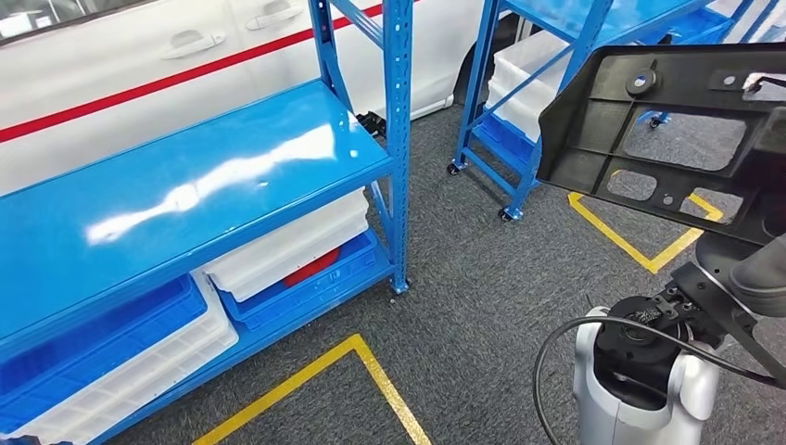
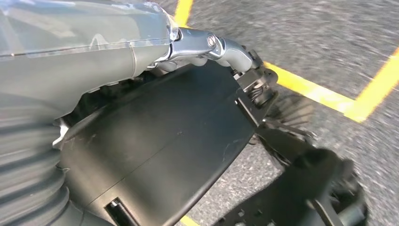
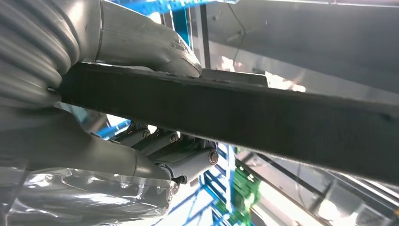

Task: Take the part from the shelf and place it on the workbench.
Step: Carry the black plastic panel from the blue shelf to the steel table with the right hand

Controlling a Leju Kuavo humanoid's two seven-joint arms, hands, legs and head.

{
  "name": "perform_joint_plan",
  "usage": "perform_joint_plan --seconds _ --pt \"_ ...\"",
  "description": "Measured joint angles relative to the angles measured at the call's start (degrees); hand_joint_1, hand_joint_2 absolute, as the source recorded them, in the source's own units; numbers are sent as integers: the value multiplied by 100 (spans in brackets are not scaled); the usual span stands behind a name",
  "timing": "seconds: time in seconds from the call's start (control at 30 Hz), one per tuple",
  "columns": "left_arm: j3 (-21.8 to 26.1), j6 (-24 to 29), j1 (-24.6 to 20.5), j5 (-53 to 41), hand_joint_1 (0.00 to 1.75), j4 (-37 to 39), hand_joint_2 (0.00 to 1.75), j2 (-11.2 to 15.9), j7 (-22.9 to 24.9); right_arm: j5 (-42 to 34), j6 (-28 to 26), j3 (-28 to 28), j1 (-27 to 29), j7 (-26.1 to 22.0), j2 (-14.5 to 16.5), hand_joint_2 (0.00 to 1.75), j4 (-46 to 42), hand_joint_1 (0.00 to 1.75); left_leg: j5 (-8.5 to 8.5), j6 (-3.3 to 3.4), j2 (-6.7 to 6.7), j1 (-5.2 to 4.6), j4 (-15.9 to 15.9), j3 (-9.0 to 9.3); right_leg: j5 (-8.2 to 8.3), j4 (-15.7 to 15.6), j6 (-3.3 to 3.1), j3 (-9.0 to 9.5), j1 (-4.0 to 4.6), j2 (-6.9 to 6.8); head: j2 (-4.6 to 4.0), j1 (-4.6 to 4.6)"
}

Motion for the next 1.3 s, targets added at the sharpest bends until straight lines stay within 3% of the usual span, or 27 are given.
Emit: perform_joint_plan --seconds 0.07,0.1,0.13,0.17,0.2,0.27,0.33,0.4,0.43,0.5,0.57,0.63,0.67,0.73,0.8,0.83,0.9,0.93,1.0,1.07,1.1,1.13,1.17,1.2,1.27,1.3 --pt "-17 -1 -28 2 0 0 175 -1 -19 23 -18 -2 10 -1 1 175 -9 175 -373 -29 -191 17 769 -325 13 0 -30 -19 6 119 0 -1" --pt "-20 -1 -48 8 0 0 175 -1 -23 32 -24 -3 17 -1 1 175 -9 175 -463 -38 -214 17 1063 -447 18 2 -34 -26 10 191 0 -1" --pt "-22 -1 -61 18 0 0 175 -1 -23 41 -27 -3 21 -1 1 175 -9 175 -436 -38 -222 18 1160 -482 23 7 -32 -30 13 271 0 -1" --pt "-24 -2 -63 28 0 0 175 -1 -22 50 -27 -4 23 -1 1 175 -9 175 -300 -29 -231 21 1036 -417 29 15 -26 -30 14 357 0 -1" --pt "-26 -3 -57 40 0 0 175 -1 -22 55 -27 -6 23 -1 1 175 -10 175 -79 -12 -281 27 709 -267 34 27 -17 -30 14 446 0 -1" --pt "-28 -5 -32 53 0 1 175 -2 -27 57 -26 -14 11 -1 0 175 -8 175 262 34 -550 46 -43 49 51 61 17 -57 15 601 0 1" --pt "-28 -1 -21 70 0 2 175 -8 -39 50 -25 -22 -14 -1 0 175 1 175 328 64 -737 50 -387 156 91 75 87 -123 1 729 0 0" --pt "-28 7 -36 98 0 1 175 -26 -51 45 -26 -27 -31 0 0 175 8 175 351 109 -641 54 -449 162 149 53 178 -176 -18 849 0 0" --pt "-28 11 -44 111 0 0 175 -37 -57 54 -28 -31 -39 0 0 175 10 175 386 148 -568 63 -486 174 141 71 208 -202 -13 802 0 1" --pt "-28 13 -40 129 0 0 175 -49 -64 91 -34 -37 -65 1 0 175 15 175 453 217 -403 85 -554 189 -62 390 238 -367 11 499 0 2" --pt "-28 13 -22 137 0 1 175 -46 -71 132 -38 -38 -70 1 1 175 20 175 465 240 -237 59 -558 170 -430 1116 266 -710 10 188 0 2" --pt "-28 11 -16 138 0 2 175 -42 -75 172 -34 -39 -46 1 3 175 25 175 460 236 -66 46 -553 155 -573 1609 298 -925 -17 95 0 2" --pt "-28 11 -17 141 0 2 175 -38 -75 192 -32 -39 -38 1 5 175 26 175 453 228 13 44 -551 156 -494 1545 307 -870 -29 69 0 2" --pt "-28 10 -21 150 0 2 175 -32 -76 216 -21 -39 -34 -1 13 175 22 175 425 192 153 42 -541 179 -184 840 306 -454 -36 -101 0 2" --pt "-28 11 -23 158 0 4 175 -20 -84 222 5 -42 -38 -1 33 175 19 175 377 133 259 9 -525 197 -23 207 241 -99 1 -323 0 1" --pt "-27 11 -23 161 0 4 175 -13 -91 222 24 -45 -39 -1 45 175 19 175 354 103 307 -8 -520 210 -25 86 197 -42 23 -365 0 1" --pt "-28 11 -31 171 0 4 175 -5 -111 230 56 -57 -39 -1 63 175 17 175 325 39 402 -18 -524 239 -25 73 111 -58 42 -243 0 1" --pt "-28 12 -38 176 0 3 175 -5 -118 241 66 -66 -40 -1 72 175 12 175 295 4 365 -6 -502 247 -17 59 77 -59 35 -177 0 1" --pt "-28 12 -44 186 0 2 175 -8 -140 281 68 -79 -52 -1 105 175 3 175 74 -52 100 34 -196 134 10 30 4 -55 11 -51 0 1" --pt "-27 13 -62 190 0 2 175 -9 -169 330 61 -86 -52 -1 144 175 -1 175 -315 -76 -167 60 549 -197 21 27 -39 -64 15 76 0 -1" --pt "-26 14 -80 190 0 2 175 -9 -183 359 50 -89 -42 -1 156 175 -2 175 -458 -82 -203 63 931 -372 25 29 -48 -68 23 148 0 0" --pt "-25 15 -99 190 0 2 175 -8 -191 388 26 -91 -32 -1 163 175 -5 175 -495 -81 -216 62 1161 -481 27 34 -52 -69 30 230 0 0" --pt "-25 17 -108 190 0 2 175 -8 -196 416 -6 -93 -26 -1 167 175 -10 175 -407 -72 -225 62 1166 -491 28 41 -52 -68 35 318 0 0" --pt "-26 19 -106 190 0 2 175 -7 -200 437 -44 -95 -21 -1 170 175 -20 175 -214 -53 -252 62 938 -400 28 52 -51 -64 37 413 0 0" --pt "-28 24 -74 191 0 3 175 -4 -202 468 -122 -103 -18 -1 173 175 -48 175 226 9 -497 66 165 -97 34 76 -32 -74 39 585 0 0" --pt "-29 26 -58 192 0 3 175 -2 -206 480 -154 -107 -15 -2 173 175 -61 175 342 34 -638 71 -157 17 45 89 -6 -96 33 660 0 0"
